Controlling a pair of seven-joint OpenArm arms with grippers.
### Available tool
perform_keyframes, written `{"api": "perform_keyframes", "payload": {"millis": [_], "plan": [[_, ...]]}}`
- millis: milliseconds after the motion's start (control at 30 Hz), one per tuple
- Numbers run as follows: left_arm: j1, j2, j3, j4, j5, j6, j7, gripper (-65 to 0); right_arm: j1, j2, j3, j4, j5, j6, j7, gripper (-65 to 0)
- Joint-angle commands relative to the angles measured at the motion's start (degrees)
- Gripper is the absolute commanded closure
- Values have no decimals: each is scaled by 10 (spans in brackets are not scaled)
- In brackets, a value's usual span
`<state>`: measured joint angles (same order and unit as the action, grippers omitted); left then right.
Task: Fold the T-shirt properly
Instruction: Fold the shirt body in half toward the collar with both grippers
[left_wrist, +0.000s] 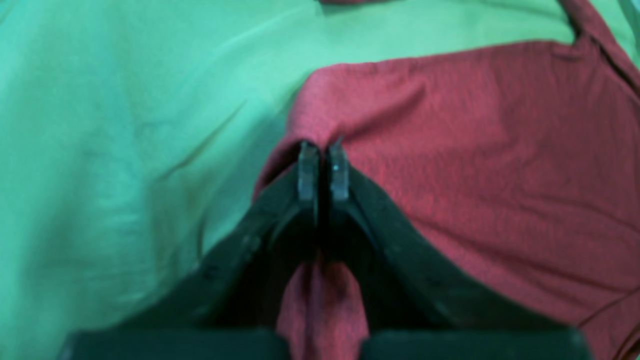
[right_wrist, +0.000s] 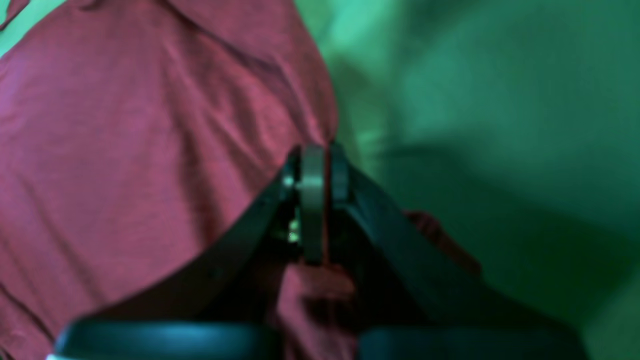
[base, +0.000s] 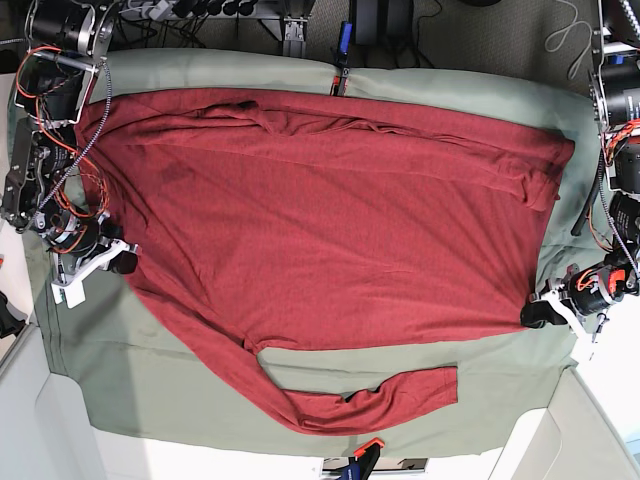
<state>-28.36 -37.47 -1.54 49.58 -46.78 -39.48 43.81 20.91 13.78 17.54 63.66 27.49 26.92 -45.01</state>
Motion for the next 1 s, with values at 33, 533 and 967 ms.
{"api": "perform_keyframes", "payload": {"millis": [33, 533, 967], "plan": [[-11, -19, -4, 22, -19, -5, -6, -13, 9, 7, 1, 30, 24, 13, 2, 0], [175, -60, -4, 226, -19, -5, 15, -13, -150, 7, 2, 201, 51, 18, -7, 0], [294, -65, -105, 323, -19, -5, 27, -13, -255, 18, 67, 284, 81, 21, -9, 0]]}}
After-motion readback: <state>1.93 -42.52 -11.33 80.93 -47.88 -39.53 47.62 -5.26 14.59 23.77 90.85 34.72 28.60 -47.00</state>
